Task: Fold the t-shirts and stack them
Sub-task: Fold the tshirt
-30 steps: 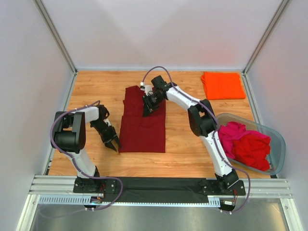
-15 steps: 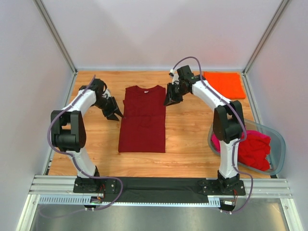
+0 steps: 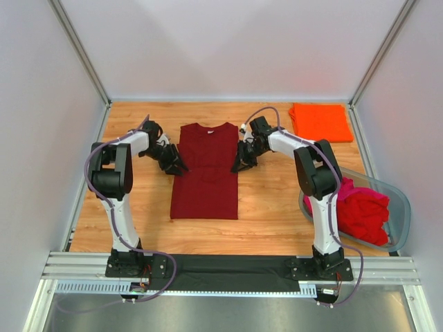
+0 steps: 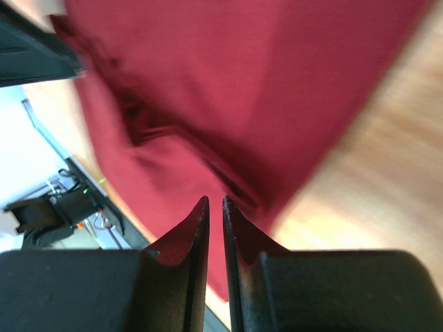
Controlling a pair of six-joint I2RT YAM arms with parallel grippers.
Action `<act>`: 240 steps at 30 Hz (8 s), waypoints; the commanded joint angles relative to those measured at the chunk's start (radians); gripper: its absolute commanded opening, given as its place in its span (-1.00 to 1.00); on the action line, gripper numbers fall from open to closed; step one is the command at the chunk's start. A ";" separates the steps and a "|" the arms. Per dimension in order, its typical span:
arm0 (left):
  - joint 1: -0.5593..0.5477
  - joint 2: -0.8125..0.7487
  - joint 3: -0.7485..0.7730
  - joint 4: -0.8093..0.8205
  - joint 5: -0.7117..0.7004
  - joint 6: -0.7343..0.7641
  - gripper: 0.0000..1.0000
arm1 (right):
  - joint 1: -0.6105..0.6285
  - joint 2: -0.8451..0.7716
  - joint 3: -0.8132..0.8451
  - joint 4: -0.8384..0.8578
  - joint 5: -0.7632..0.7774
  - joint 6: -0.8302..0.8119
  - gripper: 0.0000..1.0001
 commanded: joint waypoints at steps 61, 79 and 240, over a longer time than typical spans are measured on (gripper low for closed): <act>-0.009 -0.324 -0.528 -0.006 0.014 0.079 -0.18 | 0.173 -0.473 -0.754 0.188 0.291 0.212 -0.42; -0.027 -0.471 -0.556 -0.083 -0.034 0.032 -0.33 | 0.176 -0.568 -0.861 0.206 0.270 0.156 -0.99; -0.164 0.239 0.717 0.000 -0.317 -0.229 -0.91 | -0.162 -0.052 0.324 -0.117 0.416 -0.008 -0.81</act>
